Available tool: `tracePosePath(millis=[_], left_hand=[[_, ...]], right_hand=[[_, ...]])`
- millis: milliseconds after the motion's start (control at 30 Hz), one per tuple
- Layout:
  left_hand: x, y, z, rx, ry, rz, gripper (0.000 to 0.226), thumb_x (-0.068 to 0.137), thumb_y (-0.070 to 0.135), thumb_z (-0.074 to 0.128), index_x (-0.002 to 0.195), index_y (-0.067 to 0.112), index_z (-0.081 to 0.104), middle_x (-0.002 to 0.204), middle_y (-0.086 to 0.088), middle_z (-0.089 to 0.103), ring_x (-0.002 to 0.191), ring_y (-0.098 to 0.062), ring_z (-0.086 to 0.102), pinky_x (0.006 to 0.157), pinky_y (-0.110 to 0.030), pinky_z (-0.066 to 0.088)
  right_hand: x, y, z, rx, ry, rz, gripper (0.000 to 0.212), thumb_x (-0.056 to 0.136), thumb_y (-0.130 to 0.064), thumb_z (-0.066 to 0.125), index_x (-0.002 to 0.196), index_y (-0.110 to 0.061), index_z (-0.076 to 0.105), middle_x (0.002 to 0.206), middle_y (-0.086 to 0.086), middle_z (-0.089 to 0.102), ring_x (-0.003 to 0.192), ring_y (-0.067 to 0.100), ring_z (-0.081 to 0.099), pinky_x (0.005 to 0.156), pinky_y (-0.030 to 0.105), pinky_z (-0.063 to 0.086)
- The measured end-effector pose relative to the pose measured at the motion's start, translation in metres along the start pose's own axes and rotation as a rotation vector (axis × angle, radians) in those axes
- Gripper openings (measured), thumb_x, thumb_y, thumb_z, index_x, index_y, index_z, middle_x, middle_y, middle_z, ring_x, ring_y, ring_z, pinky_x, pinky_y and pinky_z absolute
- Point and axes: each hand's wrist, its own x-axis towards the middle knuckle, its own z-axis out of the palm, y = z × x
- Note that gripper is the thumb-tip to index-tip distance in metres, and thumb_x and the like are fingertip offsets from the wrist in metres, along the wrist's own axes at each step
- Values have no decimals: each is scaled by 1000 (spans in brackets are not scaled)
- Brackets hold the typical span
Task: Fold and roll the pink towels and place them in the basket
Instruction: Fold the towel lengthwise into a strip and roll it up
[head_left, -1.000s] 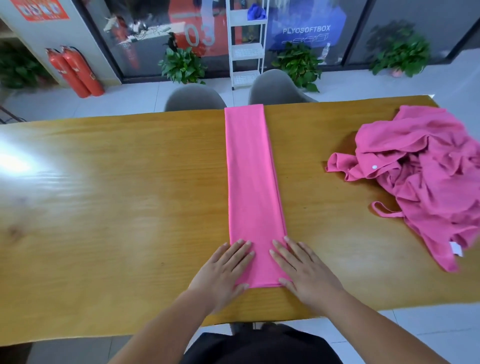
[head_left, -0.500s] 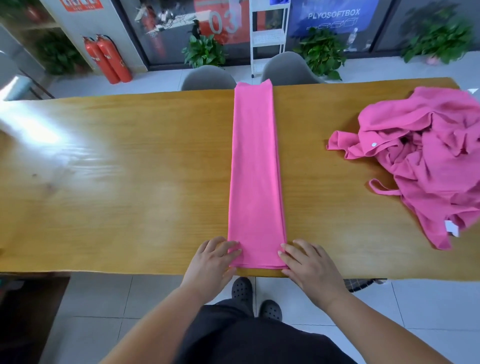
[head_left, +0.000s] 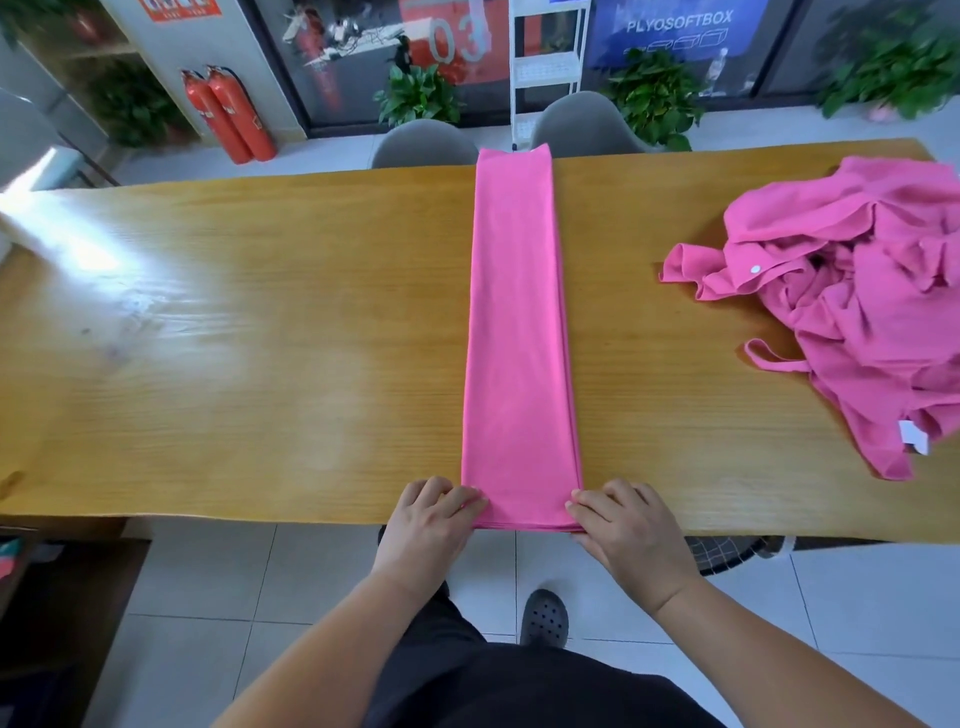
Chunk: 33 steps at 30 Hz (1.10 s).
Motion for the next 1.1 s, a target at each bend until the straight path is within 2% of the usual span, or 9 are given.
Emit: tracePosePath(millis=[200, 300, 433, 567, 633, 733, 867, 967, 1100], left_hand=[[-3, -1, 8, -130, 78, -85, 15, 93, 23, 80, 107, 29, 78, 102, 16, 68, 93, -18, 60, 80, -34, 48], [4, -3, 1, -300, 52, -257, 9, 97, 30, 76, 106, 29, 78, 95, 19, 70, 91, -14, 59, 81, -34, 48], [26, -9, -16, -571, -138, -609, 9, 93, 40, 79, 96, 33, 75, 79, 20, 68, 78, 6, 59, 76, -12, 41], [42, -18, -15, -750, -226, -752, 19, 86, 43, 82, 89, 33, 66, 70, 11, 71, 67, -2, 64, 65, -27, 49], [45, -17, -10, -693, -240, -745, 22, 84, 44, 81, 90, 37, 61, 71, 12, 67, 68, -1, 61, 71, -33, 50], [41, -14, -3, -568, -141, -678, 24, 83, 40, 83, 94, 43, 61, 94, 19, 54, 88, -5, 57, 84, -37, 50], [29, -10, 9, -322, 56, -290, 19, 85, 12, 84, 95, 26, 79, 100, 13, 59, 95, -19, 54, 80, -40, 50], [23, -13, 15, -231, 79, -173, 23, 85, 7, 83, 98, 26, 82, 103, 13, 65, 93, -20, 56, 75, -37, 49], [12, -25, 14, -163, 105, -66, 24, 93, 15, 76, 113, 29, 80, 117, 15, 69, 102, -18, 60, 76, -36, 48]], right_hand=[[-2, 1, 5, 106, 61, 55, 19, 102, -35, 64, 113, -23, 74, 113, -12, 72, 88, 17, 57, 74, 36, 51], [8, 2, 1, 220, 59, 184, 19, 105, -39, 62, 107, -27, 76, 95, -17, 71, 84, 12, 55, 70, 31, 49], [28, -1, -13, 340, -6, 423, 12, 98, -42, 70, 102, -33, 78, 83, -27, 64, 79, 3, 51, 60, 25, 41], [43, 2, -17, 511, -147, 684, 5, 94, -47, 74, 93, -45, 70, 80, -23, 63, 77, -2, 56, 60, 26, 45], [45, 2, -14, 530, -154, 725, 11, 92, -47, 76, 89, -44, 66, 79, -22, 65, 78, -1, 57, 61, 29, 49], [46, 1, -12, 460, -68, 662, 13, 89, -41, 80, 94, -42, 67, 91, -23, 60, 88, 0, 54, 64, 27, 48], [39, -1, 1, 175, 101, 260, 21, 84, -13, 87, 100, -25, 79, 108, -15, 66, 93, 17, 53, 69, 34, 49], [26, -1, 12, 43, 110, 129, 38, 82, 1, 85, 113, -20, 79, 118, -11, 72, 93, 23, 58, 72, 37, 46], [9, 0, 11, 12, 114, 50, 38, 97, -15, 62, 133, -18, 72, 137, -9, 67, 106, 23, 59, 81, 39, 47]])
